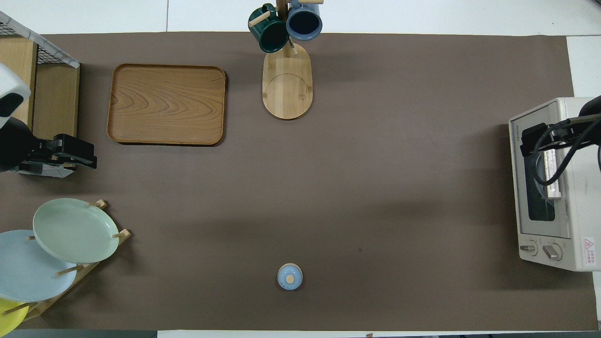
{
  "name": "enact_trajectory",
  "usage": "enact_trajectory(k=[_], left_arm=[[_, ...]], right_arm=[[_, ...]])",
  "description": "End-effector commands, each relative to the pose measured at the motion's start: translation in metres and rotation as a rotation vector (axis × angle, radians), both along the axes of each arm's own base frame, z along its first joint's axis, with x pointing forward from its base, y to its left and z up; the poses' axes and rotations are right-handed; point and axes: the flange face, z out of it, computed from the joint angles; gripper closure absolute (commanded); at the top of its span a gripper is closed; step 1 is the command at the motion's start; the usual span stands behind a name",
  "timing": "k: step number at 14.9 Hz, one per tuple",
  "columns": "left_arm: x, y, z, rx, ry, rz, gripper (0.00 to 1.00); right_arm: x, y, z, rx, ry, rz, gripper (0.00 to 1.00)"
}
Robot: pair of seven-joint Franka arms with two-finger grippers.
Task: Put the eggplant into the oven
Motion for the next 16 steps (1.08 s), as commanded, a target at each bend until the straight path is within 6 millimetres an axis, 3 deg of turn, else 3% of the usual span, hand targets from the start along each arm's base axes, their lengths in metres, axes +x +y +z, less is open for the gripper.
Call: enact_trajectory(k=[1, 7, 12, 16], left_arm=[[-0.005, 0.003, 0.006, 0.017, 0.004, -0.004, 0.0], [-0.005, 0.003, 0.006, 0.016, 0.004, -0.006, 0.0], [-0.005, 0.003, 0.006, 0.016, 0.004, -0.006, 0.0], [-0.005, 0.003, 0.006, 0.016, 0.004, -0.006, 0.0]], right_arm=[[-0.004, -0.004, -0.001, 0.029, 0.009, -0.021, 0.0], [-0.009, 0.002, 0.009, 0.026, -0.01, -0.001, 0.0], [-0.011, -0.017, 0.009, 0.034, -0.008, -0.025, 0.0], [-0.011, -0.012, 0.009, 0.034, -0.009, -0.014, 0.0]])
